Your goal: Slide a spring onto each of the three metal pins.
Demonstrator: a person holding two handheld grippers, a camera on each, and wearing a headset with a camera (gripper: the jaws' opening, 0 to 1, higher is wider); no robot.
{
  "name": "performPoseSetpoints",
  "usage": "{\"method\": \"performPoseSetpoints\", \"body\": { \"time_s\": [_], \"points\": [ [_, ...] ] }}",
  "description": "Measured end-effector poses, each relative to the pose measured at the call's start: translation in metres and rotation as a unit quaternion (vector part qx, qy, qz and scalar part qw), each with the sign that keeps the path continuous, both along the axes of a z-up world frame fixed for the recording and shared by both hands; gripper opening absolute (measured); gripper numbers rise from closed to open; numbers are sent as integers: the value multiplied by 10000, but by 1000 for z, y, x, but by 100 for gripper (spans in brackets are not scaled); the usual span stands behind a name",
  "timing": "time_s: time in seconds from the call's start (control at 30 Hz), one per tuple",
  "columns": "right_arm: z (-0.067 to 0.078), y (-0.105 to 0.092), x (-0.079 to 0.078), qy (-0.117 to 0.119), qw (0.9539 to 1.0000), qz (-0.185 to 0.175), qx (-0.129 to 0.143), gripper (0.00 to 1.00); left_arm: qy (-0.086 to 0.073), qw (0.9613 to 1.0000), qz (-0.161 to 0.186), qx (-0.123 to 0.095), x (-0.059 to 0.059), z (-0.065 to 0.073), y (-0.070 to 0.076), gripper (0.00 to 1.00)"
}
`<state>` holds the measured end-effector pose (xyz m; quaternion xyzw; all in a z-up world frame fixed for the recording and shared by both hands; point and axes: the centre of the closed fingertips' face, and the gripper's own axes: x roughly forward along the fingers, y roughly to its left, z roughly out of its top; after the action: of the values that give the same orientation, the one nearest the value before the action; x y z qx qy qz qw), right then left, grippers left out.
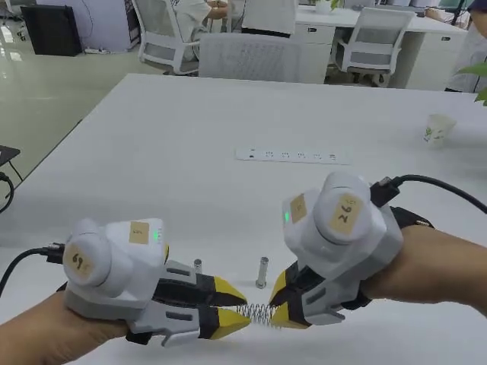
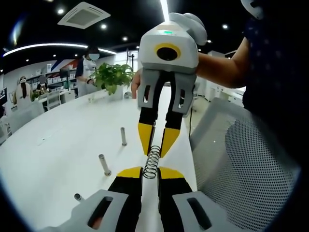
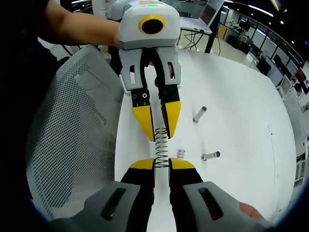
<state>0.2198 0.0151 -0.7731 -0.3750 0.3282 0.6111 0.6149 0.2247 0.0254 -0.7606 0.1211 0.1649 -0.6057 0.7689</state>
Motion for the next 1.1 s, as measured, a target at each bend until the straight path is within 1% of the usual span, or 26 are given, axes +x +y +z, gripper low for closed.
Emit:
{"method": "performPoseSetpoints", "body": {
  "time_s": [0.23,0.53,0.9,0.97,1.1],
  "points": [
    [1,0,0,-2,10000,38,35,8,-18,10000,-65,-4,-1,0,0,3],
    [1,-1,-2,41,10000,28,83,8,24,9999,-158,-51,-2,1,-1,2],
    [0,-1,-2,125,9998,-50,126,9,72,9998,-175,-91,-4,2,-1,1],
    [0,1,-2,159,9997,-67,176,9,93,9997,-182,-134,-4,3,-1,1],
    [-1,2,-4,180,9997,-54,168,9,106,9996,-189,-178,-5,5,-3,1]
  ]
}}
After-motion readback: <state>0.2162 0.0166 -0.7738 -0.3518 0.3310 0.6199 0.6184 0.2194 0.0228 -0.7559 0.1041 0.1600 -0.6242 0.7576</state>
